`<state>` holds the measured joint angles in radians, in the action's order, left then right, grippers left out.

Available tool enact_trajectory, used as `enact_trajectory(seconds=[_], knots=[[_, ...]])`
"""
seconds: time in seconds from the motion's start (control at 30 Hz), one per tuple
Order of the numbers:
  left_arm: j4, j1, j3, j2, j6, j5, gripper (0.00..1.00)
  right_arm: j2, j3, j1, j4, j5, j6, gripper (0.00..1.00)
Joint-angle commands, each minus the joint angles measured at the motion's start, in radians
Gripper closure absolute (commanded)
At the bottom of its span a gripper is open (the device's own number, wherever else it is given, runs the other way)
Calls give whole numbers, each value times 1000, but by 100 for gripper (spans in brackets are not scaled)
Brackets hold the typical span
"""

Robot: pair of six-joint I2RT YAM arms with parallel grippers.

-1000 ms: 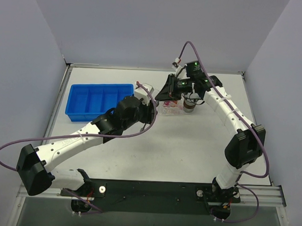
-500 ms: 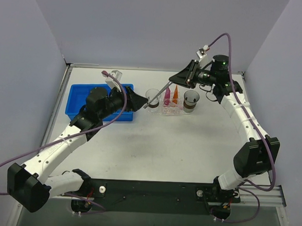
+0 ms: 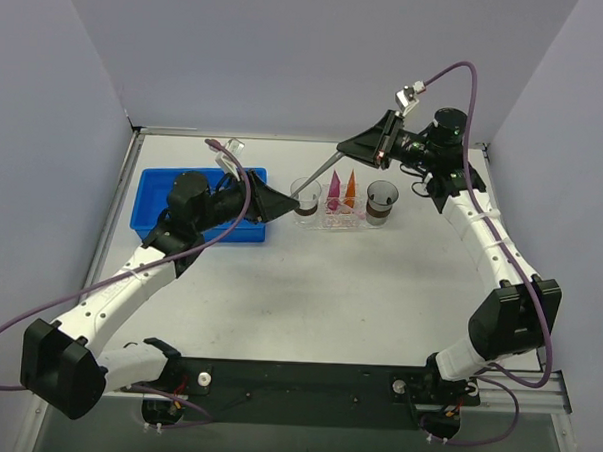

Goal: Prepare toiletry sets of a toothbrush and toothpaste on the tray

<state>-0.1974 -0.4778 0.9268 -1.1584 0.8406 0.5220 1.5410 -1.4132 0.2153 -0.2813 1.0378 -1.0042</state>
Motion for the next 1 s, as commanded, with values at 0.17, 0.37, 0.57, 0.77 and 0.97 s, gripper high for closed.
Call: enact_trajectory(seconds=[0.17,0.37,0.57,0.77,0.97], knots=[[-132,18,-9,-4,48,78,69,-39,5,-5,-116,38,-22,100],[-134,24,-22,5,58,73,96,-45,17,-5,-99,36,2,100],[-129,28,-26,5,61,69,100,-61,14,-5,25,18,113,84],[94,30,13,28,-33,-59,100,-85,34,-27,71,-13,138,58],[424,22,110,22,-218,-174,100,-151,74,-111,152,-87,206,33]])
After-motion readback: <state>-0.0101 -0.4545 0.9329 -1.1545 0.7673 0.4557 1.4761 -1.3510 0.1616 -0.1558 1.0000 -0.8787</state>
